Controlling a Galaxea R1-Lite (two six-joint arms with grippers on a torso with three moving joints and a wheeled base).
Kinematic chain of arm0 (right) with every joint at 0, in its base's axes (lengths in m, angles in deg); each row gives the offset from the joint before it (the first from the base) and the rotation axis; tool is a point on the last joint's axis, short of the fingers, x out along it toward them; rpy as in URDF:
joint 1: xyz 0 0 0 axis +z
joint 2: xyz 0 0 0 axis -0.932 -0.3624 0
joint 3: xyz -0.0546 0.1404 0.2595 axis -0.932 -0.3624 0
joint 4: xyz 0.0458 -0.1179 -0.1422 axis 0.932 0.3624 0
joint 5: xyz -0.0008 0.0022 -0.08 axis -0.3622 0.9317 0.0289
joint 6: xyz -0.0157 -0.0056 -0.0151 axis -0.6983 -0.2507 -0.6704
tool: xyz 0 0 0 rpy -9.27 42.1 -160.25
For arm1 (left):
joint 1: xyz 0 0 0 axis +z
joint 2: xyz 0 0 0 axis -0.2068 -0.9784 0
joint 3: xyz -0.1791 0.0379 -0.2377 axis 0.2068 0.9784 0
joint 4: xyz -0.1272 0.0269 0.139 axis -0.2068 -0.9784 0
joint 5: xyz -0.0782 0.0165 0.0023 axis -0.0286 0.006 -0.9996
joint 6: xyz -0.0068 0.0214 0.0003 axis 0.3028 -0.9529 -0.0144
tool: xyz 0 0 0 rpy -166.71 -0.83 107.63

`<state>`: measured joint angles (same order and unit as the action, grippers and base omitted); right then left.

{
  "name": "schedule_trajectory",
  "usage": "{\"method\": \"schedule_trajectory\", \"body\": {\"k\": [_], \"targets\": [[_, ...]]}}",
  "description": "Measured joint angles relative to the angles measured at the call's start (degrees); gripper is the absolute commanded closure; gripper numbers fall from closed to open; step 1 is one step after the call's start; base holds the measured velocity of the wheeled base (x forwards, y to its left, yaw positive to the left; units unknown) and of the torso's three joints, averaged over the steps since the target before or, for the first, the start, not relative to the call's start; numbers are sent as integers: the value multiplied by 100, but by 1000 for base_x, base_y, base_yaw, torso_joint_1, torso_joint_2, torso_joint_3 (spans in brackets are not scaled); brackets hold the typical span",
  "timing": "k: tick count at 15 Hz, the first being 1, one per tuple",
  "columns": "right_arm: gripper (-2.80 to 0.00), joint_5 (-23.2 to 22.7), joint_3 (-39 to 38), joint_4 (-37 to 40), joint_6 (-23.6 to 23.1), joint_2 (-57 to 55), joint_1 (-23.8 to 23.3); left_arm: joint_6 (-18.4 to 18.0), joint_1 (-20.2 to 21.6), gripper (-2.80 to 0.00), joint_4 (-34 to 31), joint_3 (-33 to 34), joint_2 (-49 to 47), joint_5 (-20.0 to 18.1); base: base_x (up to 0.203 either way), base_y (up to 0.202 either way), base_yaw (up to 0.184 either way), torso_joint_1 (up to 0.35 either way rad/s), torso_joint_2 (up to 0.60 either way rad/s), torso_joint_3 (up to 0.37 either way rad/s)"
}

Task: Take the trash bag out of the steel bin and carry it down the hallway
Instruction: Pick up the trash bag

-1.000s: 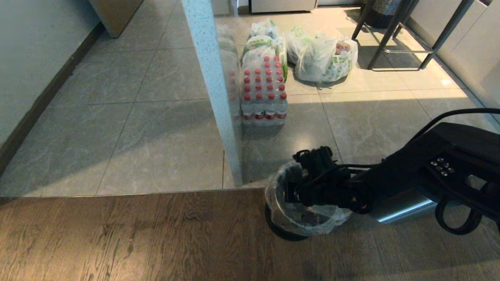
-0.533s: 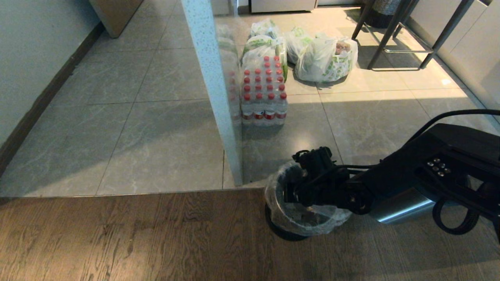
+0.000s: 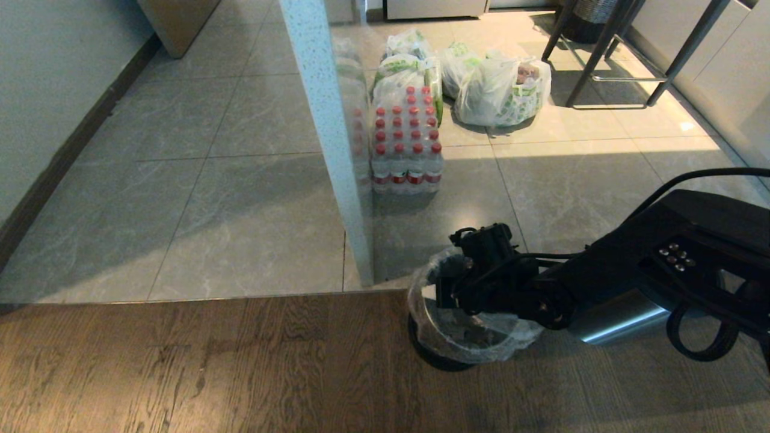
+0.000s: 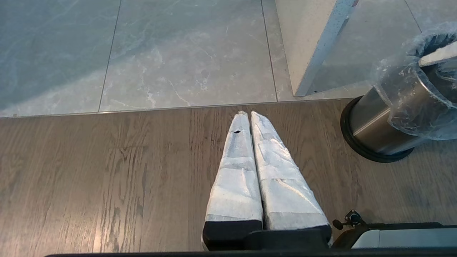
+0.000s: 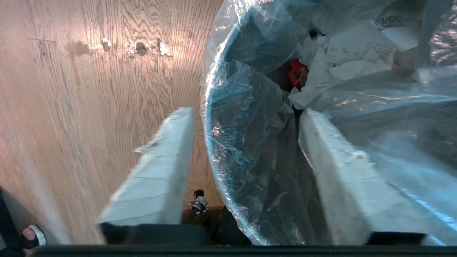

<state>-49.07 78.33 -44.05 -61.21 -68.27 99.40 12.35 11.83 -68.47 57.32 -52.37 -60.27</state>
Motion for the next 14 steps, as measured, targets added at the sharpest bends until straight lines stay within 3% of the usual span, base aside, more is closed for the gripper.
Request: {"method": "schedule_trajectory", "body": {"k": [14], "targets": [[-280, 40, -195, 35, -510, -10, -225, 0, 0, 0, -2, 0, 0, 0, 0, 0, 0, 0, 0, 0]]}}
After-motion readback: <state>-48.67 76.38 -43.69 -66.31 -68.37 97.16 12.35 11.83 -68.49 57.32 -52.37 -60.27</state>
